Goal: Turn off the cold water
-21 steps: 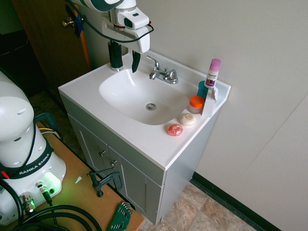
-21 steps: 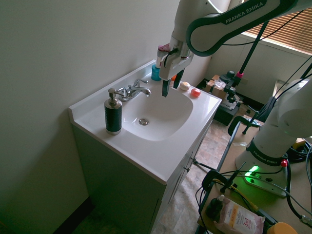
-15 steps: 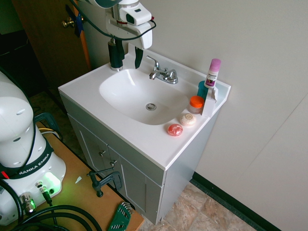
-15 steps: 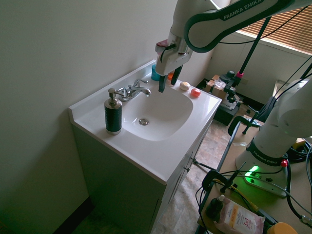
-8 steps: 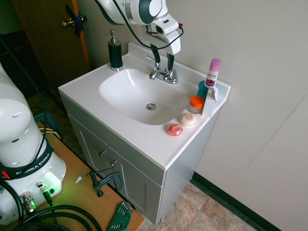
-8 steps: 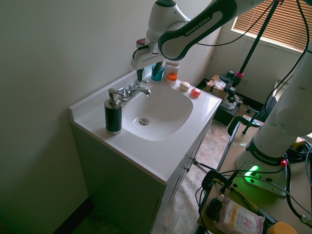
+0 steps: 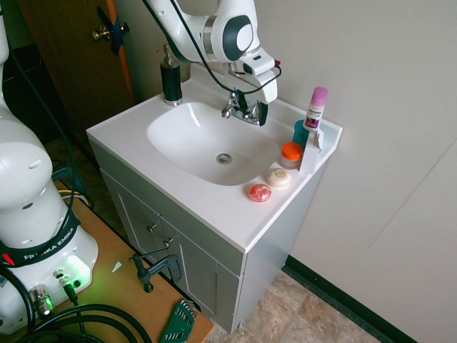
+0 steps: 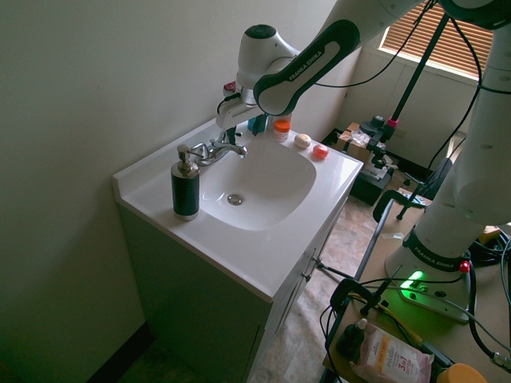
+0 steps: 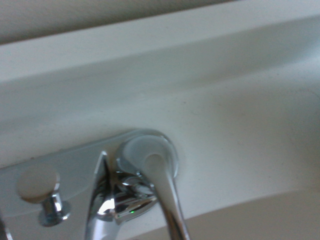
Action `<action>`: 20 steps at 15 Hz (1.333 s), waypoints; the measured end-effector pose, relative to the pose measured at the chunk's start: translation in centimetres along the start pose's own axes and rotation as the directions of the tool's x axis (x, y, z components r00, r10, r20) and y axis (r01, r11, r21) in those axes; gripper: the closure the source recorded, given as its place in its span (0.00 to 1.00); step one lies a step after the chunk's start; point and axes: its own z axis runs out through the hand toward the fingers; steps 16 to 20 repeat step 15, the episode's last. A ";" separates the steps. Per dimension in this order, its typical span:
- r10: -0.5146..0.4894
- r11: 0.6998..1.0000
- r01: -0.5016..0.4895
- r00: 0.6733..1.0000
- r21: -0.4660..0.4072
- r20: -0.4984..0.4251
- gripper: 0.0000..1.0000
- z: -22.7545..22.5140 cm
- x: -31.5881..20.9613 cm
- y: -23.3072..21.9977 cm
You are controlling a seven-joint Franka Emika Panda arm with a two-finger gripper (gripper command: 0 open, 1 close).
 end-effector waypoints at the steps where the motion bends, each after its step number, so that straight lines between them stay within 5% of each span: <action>1: 0.008 1.000 -0.008 1.000 -0.001 -0.007 0.00 0.4 0.6 0.2; 9: 0.006 1.000 -0.008 0.999 -0.025 -0.051 0.00 1.1 5.1 -1.2; 15: 0.003 0.999 -0.001 0.997 -0.032 0.072 0.00 -1.3 1.1 2.9; 20: 0.003 0.999 -0.001 0.997 -0.032 0.072 0.00 -1.3 1.1 2.9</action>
